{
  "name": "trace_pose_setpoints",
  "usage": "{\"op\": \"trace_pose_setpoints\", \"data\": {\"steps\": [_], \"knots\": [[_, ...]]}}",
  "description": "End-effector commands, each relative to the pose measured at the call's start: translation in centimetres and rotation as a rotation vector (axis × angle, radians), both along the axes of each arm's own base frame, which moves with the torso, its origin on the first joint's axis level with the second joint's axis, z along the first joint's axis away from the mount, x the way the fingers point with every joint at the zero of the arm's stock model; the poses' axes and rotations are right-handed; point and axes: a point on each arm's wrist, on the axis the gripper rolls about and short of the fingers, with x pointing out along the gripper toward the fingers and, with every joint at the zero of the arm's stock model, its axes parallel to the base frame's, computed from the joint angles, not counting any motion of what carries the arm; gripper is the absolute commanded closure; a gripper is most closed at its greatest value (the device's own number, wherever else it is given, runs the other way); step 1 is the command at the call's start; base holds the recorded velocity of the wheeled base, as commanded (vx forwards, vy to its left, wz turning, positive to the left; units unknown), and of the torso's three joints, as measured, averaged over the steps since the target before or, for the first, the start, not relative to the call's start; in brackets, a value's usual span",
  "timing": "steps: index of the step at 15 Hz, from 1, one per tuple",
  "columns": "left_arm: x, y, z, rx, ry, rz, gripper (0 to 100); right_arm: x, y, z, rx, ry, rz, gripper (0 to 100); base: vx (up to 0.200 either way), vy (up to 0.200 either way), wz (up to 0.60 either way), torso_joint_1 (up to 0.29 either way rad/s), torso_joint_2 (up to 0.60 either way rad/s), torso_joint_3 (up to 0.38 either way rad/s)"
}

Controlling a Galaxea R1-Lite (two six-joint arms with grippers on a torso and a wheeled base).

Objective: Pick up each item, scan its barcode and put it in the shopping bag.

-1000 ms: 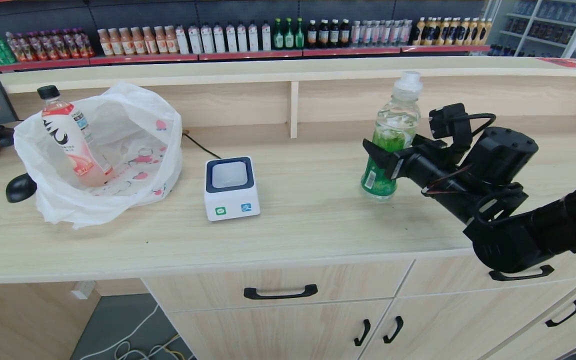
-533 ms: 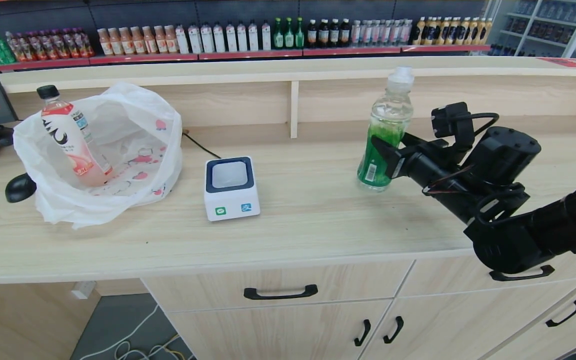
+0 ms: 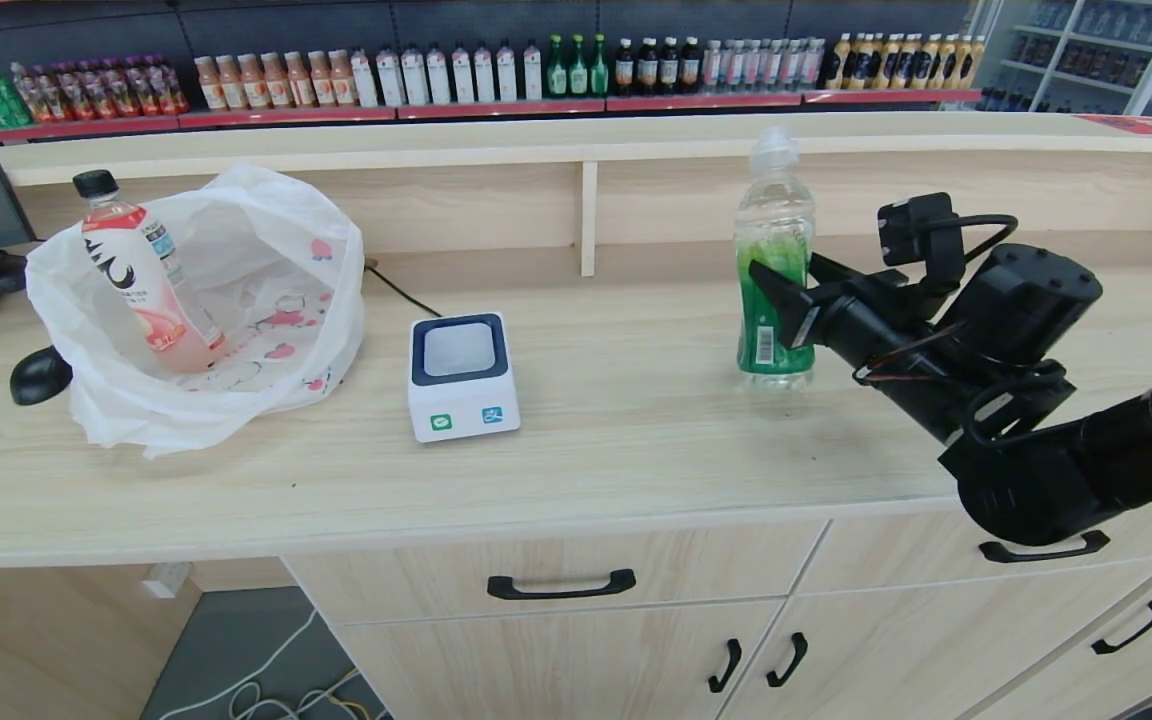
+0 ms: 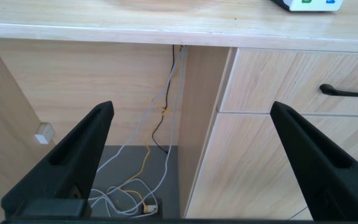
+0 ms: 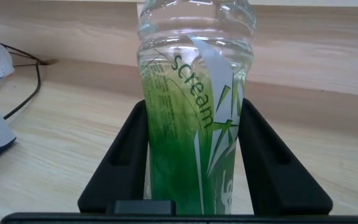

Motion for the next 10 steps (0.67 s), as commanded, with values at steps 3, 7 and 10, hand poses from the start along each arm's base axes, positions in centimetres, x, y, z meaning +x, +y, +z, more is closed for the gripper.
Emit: {"op": "trace_pose_setpoints", "data": {"steps": [3, 7, 10], "knots": [[0.0, 0.0, 0.0, 0.0, 0.0, 0.0, 0, -0.5, -0.1, -0.2, 0.005, 0.017, 0.004, 100, 0.0, 0.0, 0.0, 0.0, 0.0, 0.0], [0.0, 0.0, 0.0, 0.0, 0.0, 0.0, 0, -1.1, -0.3, -1.0, 0.01, 0.021, 0.004, 100, 0.0, 0.0, 0.0, 0.0, 0.0, 0.0], [0.0, 0.0, 0.0, 0.0, 0.0, 0.0, 0, -1.6, -0.5, -1.6, 0.012, 0.015, 0.004, 100, 0.0, 0.0, 0.0, 0.0, 0.0, 0.0]]}}
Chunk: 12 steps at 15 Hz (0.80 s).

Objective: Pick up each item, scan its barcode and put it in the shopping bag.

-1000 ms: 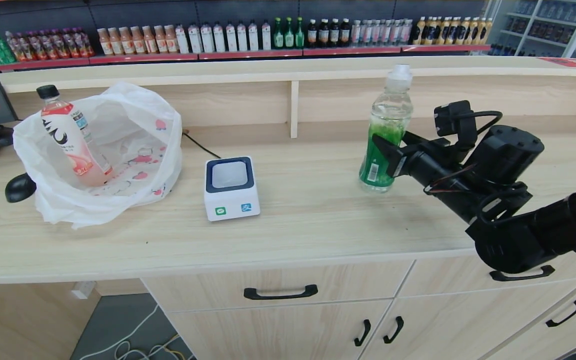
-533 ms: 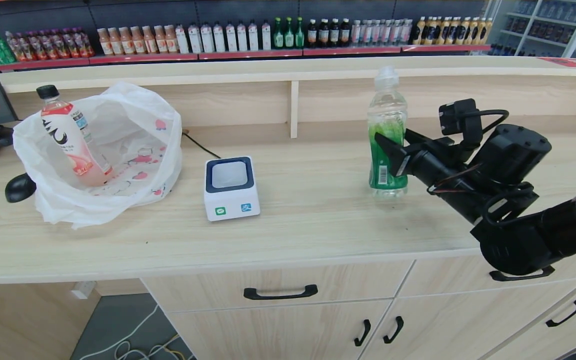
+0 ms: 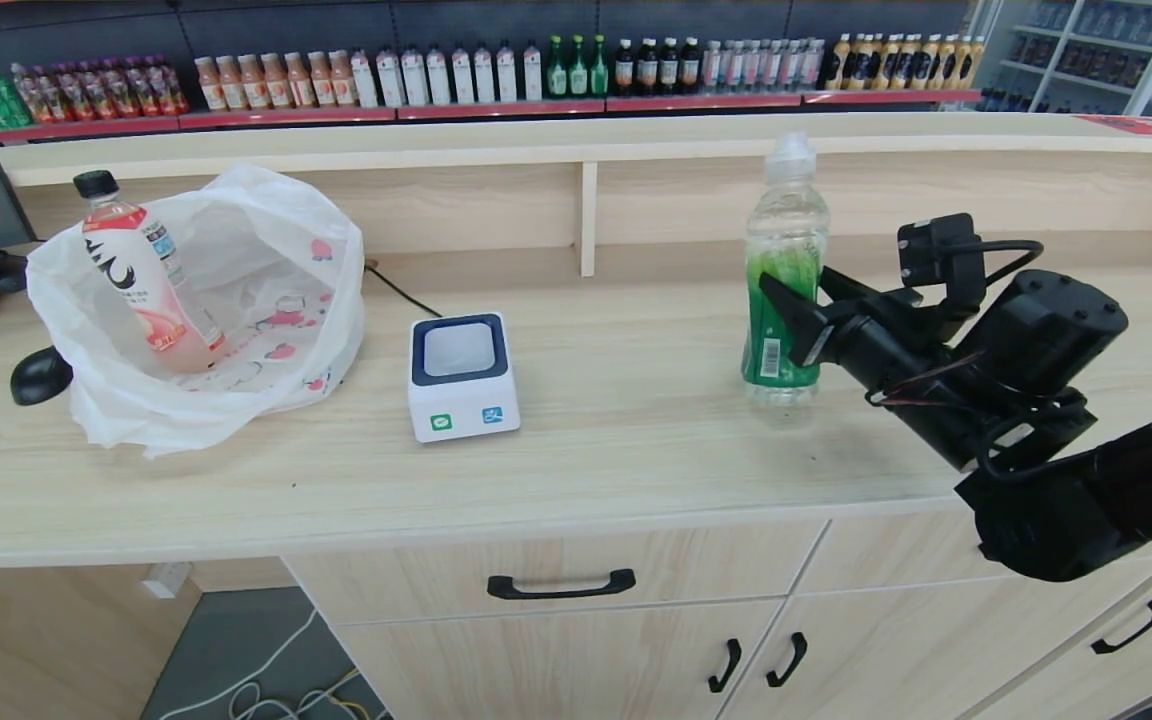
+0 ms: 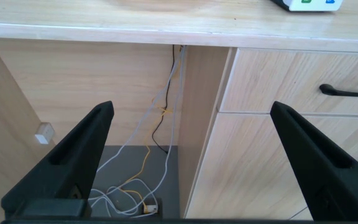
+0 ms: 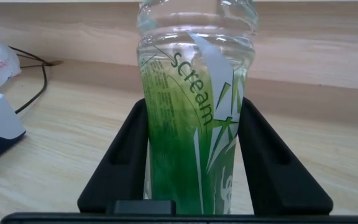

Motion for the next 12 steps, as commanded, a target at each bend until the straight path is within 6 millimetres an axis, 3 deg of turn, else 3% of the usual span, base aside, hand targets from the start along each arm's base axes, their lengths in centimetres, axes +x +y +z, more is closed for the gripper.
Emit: {"op": "trace_pose_setpoints", "data": {"steps": [1, 12], "knots": [[0.0, 0.0, 0.0, 0.0, 0.0, 0.0, 0, -0.3, -0.1, -0.4, -0.005, 0.013, 0.002, 100, 0.0, 0.0, 0.0, 0.0, 0.0, 0.0], [0.0, 0.0, 0.0, 0.0, 0.0, 0.0, 0, -3.4, -1.1, -1.3, -0.011, 0.068, 0.003, 100, 0.0, 0.0, 0.0, 0.0, 0.0, 0.0]]}}
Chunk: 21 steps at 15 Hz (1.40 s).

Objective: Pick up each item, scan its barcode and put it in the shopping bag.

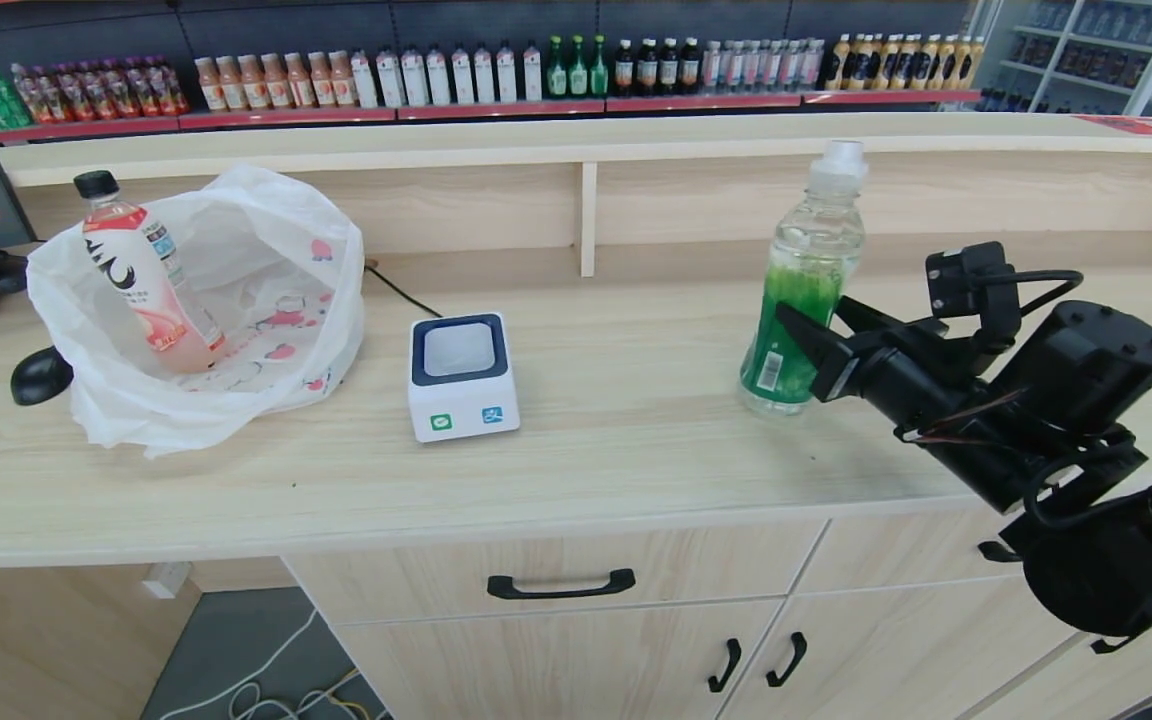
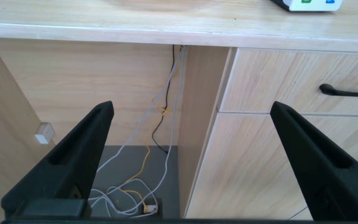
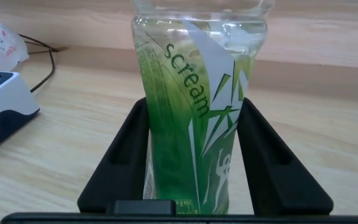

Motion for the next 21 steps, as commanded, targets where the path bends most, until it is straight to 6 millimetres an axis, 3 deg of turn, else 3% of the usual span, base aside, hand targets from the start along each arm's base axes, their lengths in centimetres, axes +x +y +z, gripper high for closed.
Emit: {"op": "trace_pose_setpoints", "data": {"steps": [1, 6, 7, 11, 15, 21], "knots": [[0.0, 0.0, 0.0, 0.0, 0.0, 0.0, 0, -0.7, -0.2, -0.2, -0.002, 0.007, 0.002, 100, 0.0, 0.0, 0.0, 0.0, 0.0, 0.0], [0.0, 0.0, 0.0, 0.0, 0.0, 0.0, 0, -1.1, -0.3, -0.5, 0.012, 0.017, 0.006, 100, 0.0, 0.0, 0.0, 0.0, 0.0, 0.0], [0.0, 0.0, 0.0, 0.0, 0.0, 0.0, 0, -1.3, -0.4, -0.7, 0.013, 0.014, 0.006, 0, 0.0, 0.0, 0.0, 0.0, 0.0, 0.0], [0.0, 0.0, 0.0, 0.0, 0.0, 0.0, 0, -2.0, -0.4, -1.5, 0.008, 0.035, 0.016, 0, 0.0, 0.0, 0.0, 0.0, 0.0, 0.0], [0.0, 0.0, 0.0, 0.0, 0.0, 0.0, 0, -2.0, -0.4, -0.6, 0.028, 0.002, 0.048, 0, 0.0, 0.0, 0.0, 0.0, 0.0, 0.0], [0.0, 0.0, 0.0, 0.0, 0.0, 0.0, 0, 0.1, -2.4, 1.2, 0.0, -0.014, 0.144, 0, 0.0, 0.0, 0.0, 0.0, 0.0, 0.0]]}}
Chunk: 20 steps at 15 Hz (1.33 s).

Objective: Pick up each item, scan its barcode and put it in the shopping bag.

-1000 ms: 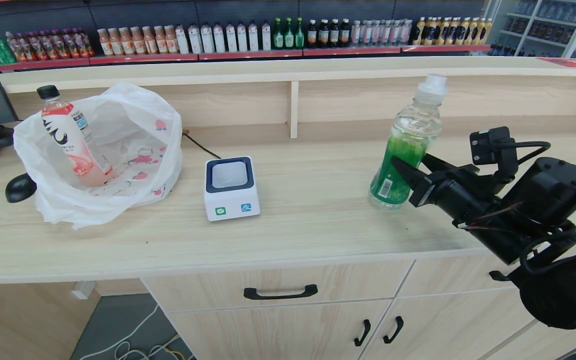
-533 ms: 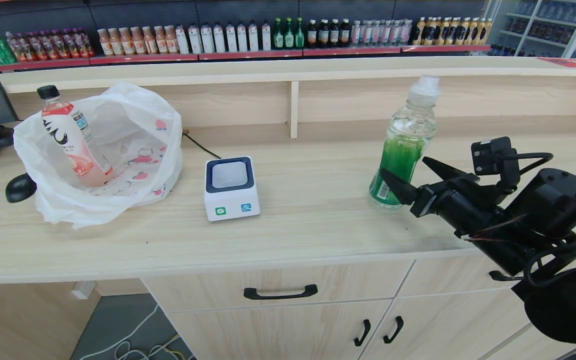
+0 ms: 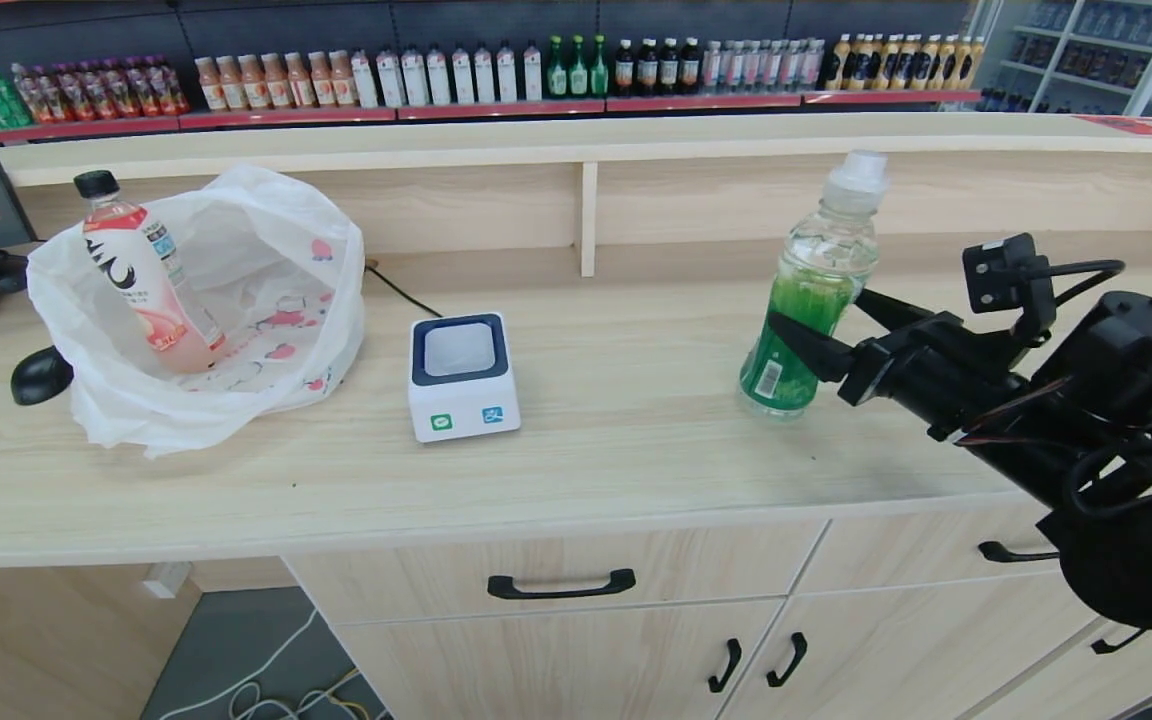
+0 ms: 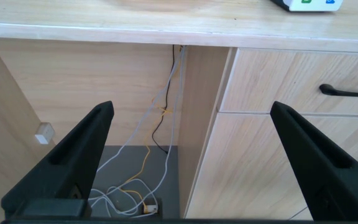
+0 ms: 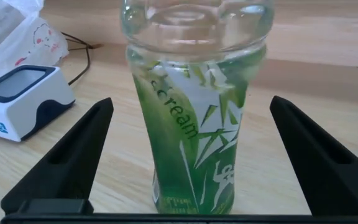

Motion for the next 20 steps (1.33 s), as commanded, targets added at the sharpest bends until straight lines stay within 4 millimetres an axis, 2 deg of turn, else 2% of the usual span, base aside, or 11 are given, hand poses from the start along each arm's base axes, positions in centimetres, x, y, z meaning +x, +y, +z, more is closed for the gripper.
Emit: {"op": "trace_pose_setpoints", "data": {"steps": [1, 5, 11, 16, 20], "knots": [[0.0, 0.0, 0.0, 0.0, 0.0, 0.0, 0, 0.5, -1.0, 0.3, -0.012, -0.017, 0.006, 0, 0.0, 0.0, 0.0, 0.0, 0.0, 0.0], [0.0, 0.0, 0.0, 0.0, 0.0, 0.0, 0, 1.8, -1.6, 1.0, -0.031, -0.041, 0.069, 0, 0.0, 0.0, 0.0, 0.0, 0.0, 0.0], [0.0, 0.0, 0.0, 0.0, 0.0, 0.0, 0, 3.8, -0.7, 0.7, -0.064, -0.071, 0.169, 0, 0.0, 0.0, 0.0, 0.0, 0.0, 0.0], [0.0, 0.0, 0.0, 0.0, 0.0, 0.0, 0, 4.9, 0.1, -0.2, -0.078, -0.063, 0.185, 0, 0.0, 0.0, 0.0, 0.0, 0.0, 0.0], [0.0, 0.0, 0.0, 0.0, 0.0, 0.0, 0, 6.0, 0.4, 0.6, -0.074, -0.08, 0.191, 0, 0.0, 0.0, 0.0, 0.0, 0.0, 0.0]]}}
